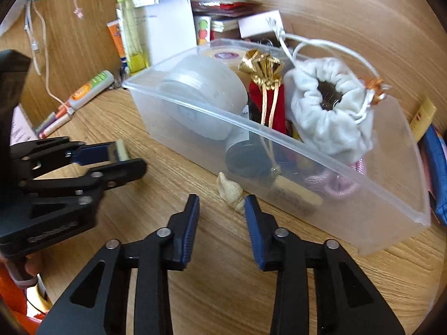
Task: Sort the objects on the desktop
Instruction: 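Grasp the small beige seashell with the right tool while the left tool holds the square piece, then carry the square piece and seashell into the clear box and open both tools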
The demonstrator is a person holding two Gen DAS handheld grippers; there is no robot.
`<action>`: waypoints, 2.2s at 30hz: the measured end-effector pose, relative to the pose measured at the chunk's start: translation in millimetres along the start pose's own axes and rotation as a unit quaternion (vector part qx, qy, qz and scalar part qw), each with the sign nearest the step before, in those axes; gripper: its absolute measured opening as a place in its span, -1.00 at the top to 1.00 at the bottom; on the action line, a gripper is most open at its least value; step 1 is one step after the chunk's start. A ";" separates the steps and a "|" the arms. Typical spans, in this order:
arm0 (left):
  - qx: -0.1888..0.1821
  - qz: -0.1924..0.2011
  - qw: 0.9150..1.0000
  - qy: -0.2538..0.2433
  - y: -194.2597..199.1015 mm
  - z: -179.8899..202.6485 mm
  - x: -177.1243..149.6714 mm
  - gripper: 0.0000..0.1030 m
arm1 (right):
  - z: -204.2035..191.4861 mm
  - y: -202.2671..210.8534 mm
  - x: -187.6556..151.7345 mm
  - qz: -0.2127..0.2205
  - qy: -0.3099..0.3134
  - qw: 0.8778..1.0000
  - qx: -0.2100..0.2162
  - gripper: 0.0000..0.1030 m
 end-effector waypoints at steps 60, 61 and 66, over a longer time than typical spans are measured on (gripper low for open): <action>-0.063 0.058 0.994 -0.072 28.6 98.5 60.4 0.31 | 77.1 111.3 15.4 0.127 -0.038 0.991 -0.034 0.70; -0.065 0.058 0.993 -0.076 27.2 101.4 62.1 0.31 | 79.9 111.6 16.5 0.128 -0.041 0.990 -0.032 0.70; -0.068 0.048 0.993 -0.088 12.9 111.7 70.3 0.31 | 93.1 107.1 22.6 0.127 -0.052 0.990 -0.030 0.70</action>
Point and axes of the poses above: each gripper's, at about its wrist camera, not at the fingertips, and y roughly against the way its jaws point, z to its right, x to its top, the point moved 8 cm from there along -y, roughly the way its jaws point, and after that the axes turned 1 degree about -z, right-handed, at the moved point
